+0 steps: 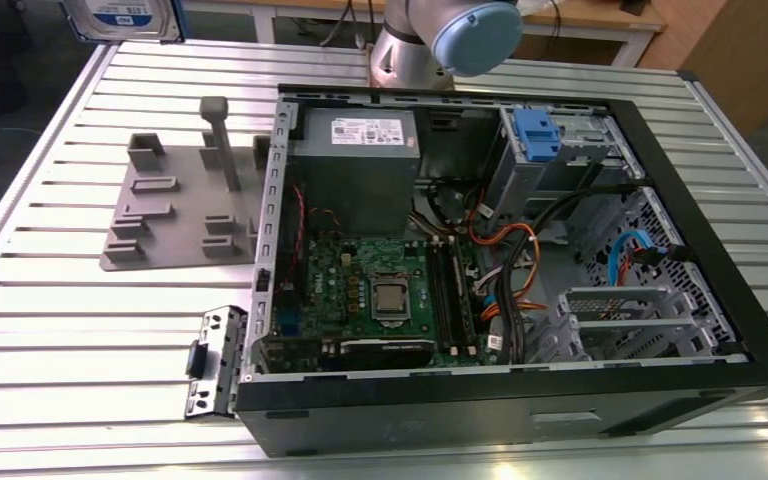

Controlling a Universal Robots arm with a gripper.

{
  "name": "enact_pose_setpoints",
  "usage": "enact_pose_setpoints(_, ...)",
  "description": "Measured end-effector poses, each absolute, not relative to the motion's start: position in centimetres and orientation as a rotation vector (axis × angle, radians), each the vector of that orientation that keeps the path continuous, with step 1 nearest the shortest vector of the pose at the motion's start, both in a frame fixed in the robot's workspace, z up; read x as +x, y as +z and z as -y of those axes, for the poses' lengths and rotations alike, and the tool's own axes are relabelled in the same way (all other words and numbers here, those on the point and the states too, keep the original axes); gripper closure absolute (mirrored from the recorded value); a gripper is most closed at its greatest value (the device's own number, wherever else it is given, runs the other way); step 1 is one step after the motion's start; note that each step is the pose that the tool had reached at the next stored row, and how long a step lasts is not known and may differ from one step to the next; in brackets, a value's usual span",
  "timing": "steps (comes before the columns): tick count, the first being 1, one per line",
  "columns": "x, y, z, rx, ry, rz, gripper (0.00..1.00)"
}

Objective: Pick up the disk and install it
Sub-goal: 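Pick up the disk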

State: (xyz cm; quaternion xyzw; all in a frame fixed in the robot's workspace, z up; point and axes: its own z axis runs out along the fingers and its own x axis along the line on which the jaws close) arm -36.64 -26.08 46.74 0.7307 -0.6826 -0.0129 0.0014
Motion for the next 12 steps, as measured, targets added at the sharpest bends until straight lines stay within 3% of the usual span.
enact_pose_setpoints(12, -36.62, 47.81, 26.09, 2.293, -0.040, 2.143, 0.64)
